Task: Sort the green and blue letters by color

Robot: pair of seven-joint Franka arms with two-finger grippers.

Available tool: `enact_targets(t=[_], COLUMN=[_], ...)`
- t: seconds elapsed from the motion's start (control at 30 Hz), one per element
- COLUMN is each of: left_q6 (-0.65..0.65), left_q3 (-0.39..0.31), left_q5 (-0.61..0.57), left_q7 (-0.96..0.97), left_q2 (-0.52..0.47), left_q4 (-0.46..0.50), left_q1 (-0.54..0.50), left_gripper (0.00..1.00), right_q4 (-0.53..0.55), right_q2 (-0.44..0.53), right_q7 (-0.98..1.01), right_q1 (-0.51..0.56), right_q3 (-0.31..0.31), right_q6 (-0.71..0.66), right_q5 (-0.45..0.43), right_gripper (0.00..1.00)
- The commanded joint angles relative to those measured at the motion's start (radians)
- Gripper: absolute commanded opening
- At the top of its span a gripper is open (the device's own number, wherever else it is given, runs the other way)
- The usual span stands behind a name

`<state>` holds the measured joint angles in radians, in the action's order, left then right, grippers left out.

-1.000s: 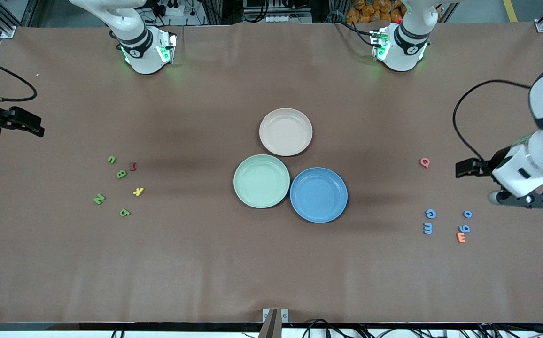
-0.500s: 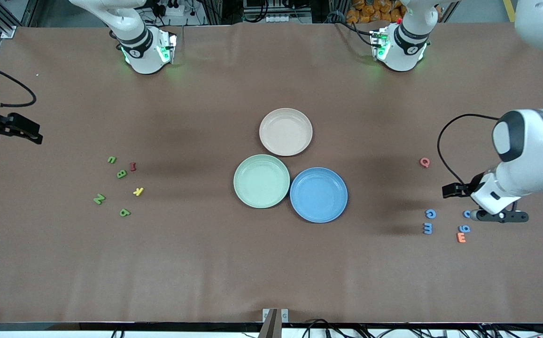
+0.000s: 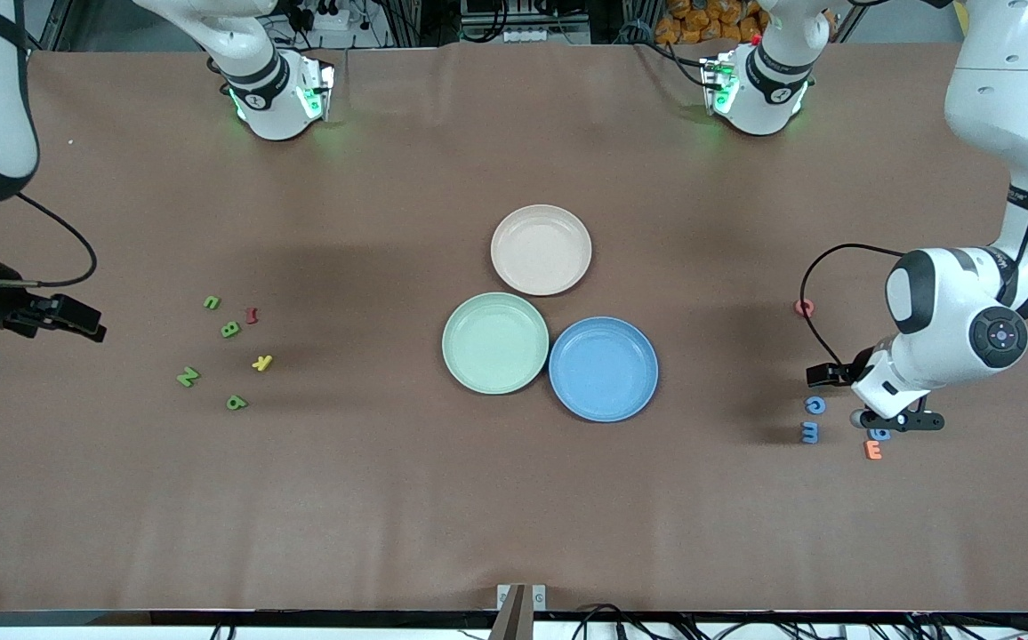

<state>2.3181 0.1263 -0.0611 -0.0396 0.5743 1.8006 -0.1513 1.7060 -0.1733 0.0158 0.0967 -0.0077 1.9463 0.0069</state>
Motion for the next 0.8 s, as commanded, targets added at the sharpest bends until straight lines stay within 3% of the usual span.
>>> enact_targets(t=[0.0, 0.77], left_q6=[0.038, 0.098], left_q3=[0.003, 0.003], left_q5=[-0.019, -0.036], left_q7=[0.017, 0.017], left_q2=[0.027, 0.087], left_q4=[-0.012, -0.029], left_q1=[-0.001, 0.013], left_gripper=[1.0, 1.0], right_q4=[0.086, 0.325], right_q2=[-0.008, -0.176], right_q7=[-0.007, -0.01], right_q1=[0.028, 0.086], right_q3=[0.002, 0.002], right_q6=[0.111, 0.575], right_q5=[0.024, 0.025], right_gripper=[1.0, 1.0])
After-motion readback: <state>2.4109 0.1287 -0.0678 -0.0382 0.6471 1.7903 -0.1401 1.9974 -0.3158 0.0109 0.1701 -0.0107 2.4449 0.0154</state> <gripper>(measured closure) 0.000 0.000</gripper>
